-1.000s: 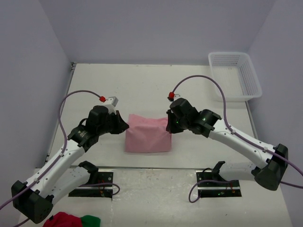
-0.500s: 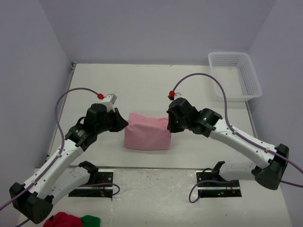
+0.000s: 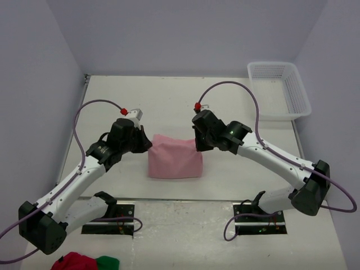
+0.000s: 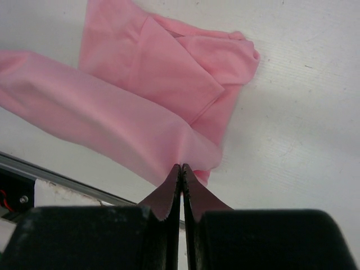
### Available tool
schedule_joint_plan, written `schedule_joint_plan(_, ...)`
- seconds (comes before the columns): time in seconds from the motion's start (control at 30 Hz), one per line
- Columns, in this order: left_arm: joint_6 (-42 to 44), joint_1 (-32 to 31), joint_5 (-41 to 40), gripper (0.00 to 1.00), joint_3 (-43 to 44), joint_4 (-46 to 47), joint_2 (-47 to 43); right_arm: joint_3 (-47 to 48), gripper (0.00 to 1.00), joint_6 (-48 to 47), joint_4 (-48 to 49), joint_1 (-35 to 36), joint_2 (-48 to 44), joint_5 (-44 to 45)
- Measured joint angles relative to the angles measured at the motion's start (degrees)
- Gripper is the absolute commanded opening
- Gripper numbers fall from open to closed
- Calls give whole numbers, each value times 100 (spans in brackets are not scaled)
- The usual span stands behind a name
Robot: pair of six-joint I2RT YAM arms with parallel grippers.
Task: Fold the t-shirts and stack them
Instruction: Smooth out wrinkles on the folded tshirt
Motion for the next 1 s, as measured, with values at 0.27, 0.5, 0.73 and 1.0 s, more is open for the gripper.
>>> schedule_joint_plan(0.27, 76, 7, -153, 0, 229, 173, 422, 175, 0, -170, -2, -328, 315, 4)
schedule_joint_plan(0.5, 184, 46, -175, 0, 452, 393, 848, 337, 0, -363, 22, -660, 522, -15)
schedule_joint_plan(0.73, 273, 138, -186, 0, 540, 629, 1290, 393, 0, -579, 122, -940, 881, -70)
schedule_joint_plan(1.0, 313, 205, -184, 0, 581, 715, 1384, 420, 0, -697, 190, -986, 977, -157)
